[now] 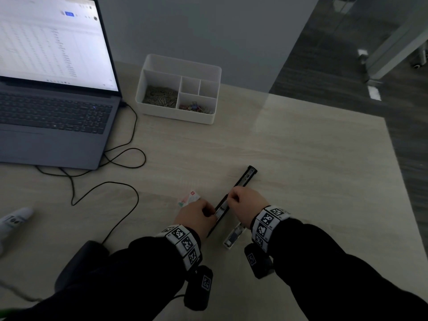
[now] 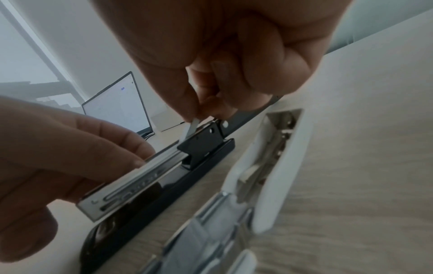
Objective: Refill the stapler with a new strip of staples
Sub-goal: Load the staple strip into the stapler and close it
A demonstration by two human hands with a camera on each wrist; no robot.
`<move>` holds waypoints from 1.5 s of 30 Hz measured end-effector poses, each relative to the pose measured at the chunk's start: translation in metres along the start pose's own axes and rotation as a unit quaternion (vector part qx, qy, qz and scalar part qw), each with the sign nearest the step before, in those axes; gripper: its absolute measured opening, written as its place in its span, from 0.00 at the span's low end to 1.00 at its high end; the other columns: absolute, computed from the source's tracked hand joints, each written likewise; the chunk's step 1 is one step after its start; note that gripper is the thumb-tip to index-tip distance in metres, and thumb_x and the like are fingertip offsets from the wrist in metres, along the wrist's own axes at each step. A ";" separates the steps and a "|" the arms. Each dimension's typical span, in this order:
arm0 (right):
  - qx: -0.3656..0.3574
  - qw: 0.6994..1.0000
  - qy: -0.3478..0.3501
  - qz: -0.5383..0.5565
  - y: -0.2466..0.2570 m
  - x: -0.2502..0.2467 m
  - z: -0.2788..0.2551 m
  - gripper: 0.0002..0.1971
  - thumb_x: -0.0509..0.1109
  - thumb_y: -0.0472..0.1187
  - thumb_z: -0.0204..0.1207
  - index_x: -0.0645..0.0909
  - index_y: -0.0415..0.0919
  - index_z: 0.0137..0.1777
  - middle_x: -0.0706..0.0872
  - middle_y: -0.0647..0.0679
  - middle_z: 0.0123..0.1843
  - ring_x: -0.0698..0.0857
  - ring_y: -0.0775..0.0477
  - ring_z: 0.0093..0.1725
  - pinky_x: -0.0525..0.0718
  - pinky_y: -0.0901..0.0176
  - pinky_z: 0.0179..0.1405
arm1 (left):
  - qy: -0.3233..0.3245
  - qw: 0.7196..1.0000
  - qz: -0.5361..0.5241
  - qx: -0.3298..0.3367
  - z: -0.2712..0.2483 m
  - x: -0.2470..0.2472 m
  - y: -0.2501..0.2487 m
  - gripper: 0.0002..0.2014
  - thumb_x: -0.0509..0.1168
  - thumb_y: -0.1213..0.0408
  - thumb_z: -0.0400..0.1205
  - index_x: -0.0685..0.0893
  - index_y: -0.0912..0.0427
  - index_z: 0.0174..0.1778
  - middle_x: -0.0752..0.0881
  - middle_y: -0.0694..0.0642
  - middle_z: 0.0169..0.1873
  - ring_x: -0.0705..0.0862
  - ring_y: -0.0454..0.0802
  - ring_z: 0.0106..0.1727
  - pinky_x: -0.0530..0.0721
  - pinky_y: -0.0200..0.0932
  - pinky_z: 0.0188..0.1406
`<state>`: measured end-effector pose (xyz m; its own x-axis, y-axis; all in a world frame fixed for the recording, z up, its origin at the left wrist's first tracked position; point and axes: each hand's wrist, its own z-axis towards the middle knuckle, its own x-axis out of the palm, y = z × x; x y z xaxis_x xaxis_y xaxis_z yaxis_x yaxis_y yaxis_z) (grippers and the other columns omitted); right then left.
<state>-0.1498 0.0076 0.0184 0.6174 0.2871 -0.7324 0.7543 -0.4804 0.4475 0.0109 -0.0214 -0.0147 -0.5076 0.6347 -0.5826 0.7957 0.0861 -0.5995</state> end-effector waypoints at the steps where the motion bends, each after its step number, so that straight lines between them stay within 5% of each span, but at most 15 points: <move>1: -0.002 1.000 0.003 -0.009 0.000 0.001 0.000 0.09 0.61 0.45 0.80 0.83 0.45 0.50 0.86 0.47 0.48 0.84 0.45 0.47 0.84 0.53 0.47 | -0.001 1.000 0.000 0.001 0.000 0.000 0.000 0.04 0.70 0.55 0.74 0.83 0.44 0.43 0.84 0.43 0.40 0.86 0.46 0.47 0.83 0.40 0.53; 6: 0.007 1.000 0.008 0.021 0.000 -0.002 -0.002 0.12 0.64 0.49 0.78 0.86 0.45 0.43 0.88 0.48 0.42 0.86 0.47 0.40 0.86 0.54 0.42 | 0.005 1.000 -0.008 -0.002 0.000 -0.002 0.000 0.05 0.70 0.56 0.74 0.81 0.43 0.41 0.85 0.44 0.40 0.85 0.45 0.48 0.82 0.38 0.52; 10: 0.099 0.978 -0.111 0.149 -0.017 -0.015 0.007 0.08 0.65 0.47 0.79 0.83 0.47 0.45 0.87 0.49 0.40 0.83 0.50 0.35 0.83 0.56 0.36 | 0.030 0.999 -0.021 -0.006 -0.001 -0.004 0.003 0.07 0.70 0.59 0.73 0.85 0.45 0.46 0.86 0.45 0.43 0.86 0.46 0.49 0.83 0.39 0.53; 12: 0.166 0.944 -0.152 0.241 -0.025 -0.016 0.013 0.07 0.66 0.46 0.79 0.81 0.46 0.53 0.87 0.47 0.47 0.83 0.47 0.36 0.83 0.53 0.36 | 0.036 0.999 -0.025 -0.006 -0.002 -0.004 0.006 0.10 0.69 0.62 0.73 0.86 0.46 0.49 0.87 0.46 0.45 0.86 0.46 0.50 0.84 0.39 0.53; 16: 0.234 0.868 -0.106 0.425 -0.028 -0.016 0.022 0.22 0.64 0.41 0.82 0.68 0.47 0.76 0.81 0.46 0.50 0.82 0.45 0.34 0.80 0.56 0.26 | 0.047 0.998 -0.034 0.001 -0.006 -0.005 0.011 0.15 0.69 0.65 0.73 0.87 0.47 0.55 0.90 0.48 0.48 0.88 0.46 0.49 0.86 0.41 0.55; 21: 0.232 0.866 -0.109 0.429 -0.030 -0.014 0.033 0.29 0.67 0.44 0.79 0.65 0.51 0.79 0.84 0.45 0.45 0.85 0.45 0.34 0.78 0.57 0.23 | 0.065 0.996 -0.055 0.020 -0.016 -0.006 0.018 0.18 0.74 0.58 0.73 0.86 0.44 0.60 0.89 0.42 0.46 0.88 0.40 0.46 0.85 0.37 0.52; 25: 0.235 0.871 -0.088 0.422 -0.026 -0.010 0.038 0.29 0.70 0.48 0.77 0.70 0.43 0.78 0.87 0.41 0.55 0.80 0.46 0.29 0.73 0.59 0.21 | 0.056 0.996 0.020 0.068 -0.022 -0.007 0.019 0.22 0.74 0.57 0.72 0.84 0.43 0.64 0.86 0.44 0.51 0.85 0.42 0.50 0.82 0.36 0.54; 29: 0.235 0.882 -0.085 0.399 -0.019 -0.008 0.043 0.23 0.72 0.52 0.76 0.84 0.32 0.61 0.83 0.42 0.39 0.73 0.46 0.25 0.70 0.58 0.23 | 0.033 0.992 0.067 0.103 -0.024 -0.006 0.017 0.20 0.71 0.57 0.73 0.84 0.46 0.62 0.84 0.48 0.53 0.83 0.44 0.52 0.79 0.35 0.54; 31: 0.229 0.897 -0.084 0.369 -0.016 -0.008 0.043 0.21 0.73 0.56 0.73 0.86 0.38 0.53 0.81 0.45 0.33 0.74 0.45 0.27 0.72 0.53 0.34 | 0.028 0.991 0.072 0.107 -0.024 -0.005 0.016 0.18 0.71 0.57 0.73 0.85 0.48 0.60 0.83 0.48 0.52 0.83 0.46 0.52 0.79 0.36 0.53; 33: 0.218 0.891 -0.104 0.384 -0.015 -0.008 0.042 0.23 0.76 0.56 0.69 0.84 0.38 0.56 0.81 0.48 0.31 0.76 0.44 0.29 0.74 0.51 0.38 | 0.032 0.992 0.072 0.100 -0.024 -0.005 0.016 0.17 0.71 0.57 0.73 0.85 0.47 0.59 0.83 0.49 0.51 0.83 0.46 0.51 0.81 0.40 0.55; 38: 0.151 0.921 -0.119 0.338 -0.006 -0.022 0.019 0.15 0.77 0.50 0.72 0.80 0.45 0.53 0.88 0.46 0.41 0.85 0.47 0.33 0.83 0.56 0.27 | 0.038 0.993 0.071 0.090 -0.021 -0.003 0.016 0.18 0.71 0.56 0.73 0.84 0.47 0.59 0.83 0.48 0.51 0.84 0.47 0.52 0.83 0.43 0.55; 42: 0.044 0.959 -0.117 0.255 -0.009 -0.019 -0.003 0.14 0.76 0.51 0.71 0.76 0.60 0.53 0.86 0.60 0.48 0.87 0.47 0.43 0.90 0.45 0.44 | 0.041 0.993 0.073 0.085 -0.020 -0.002 0.016 0.17 0.71 0.55 0.72 0.84 0.45 0.58 0.81 0.47 0.48 0.84 0.47 0.51 0.82 0.41 0.52; 45: -0.008 0.970 -0.096 0.225 -0.010 -0.015 -0.014 0.14 0.78 0.50 0.68 0.78 0.66 0.48 0.84 0.58 0.51 0.86 0.48 0.45 0.89 0.44 0.48 | 0.042 0.994 0.067 0.080 -0.021 -0.001 0.017 0.17 0.71 0.56 0.71 0.85 0.44 0.57 0.83 0.47 0.49 0.85 0.47 0.49 0.82 0.41 0.50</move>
<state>-0.1631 0.0194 0.0322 0.8335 -0.1089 -0.5417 0.4219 -0.5076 0.7512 0.0317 -0.0043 -0.0126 -0.3667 0.6942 -0.6193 0.7879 -0.1223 -0.6036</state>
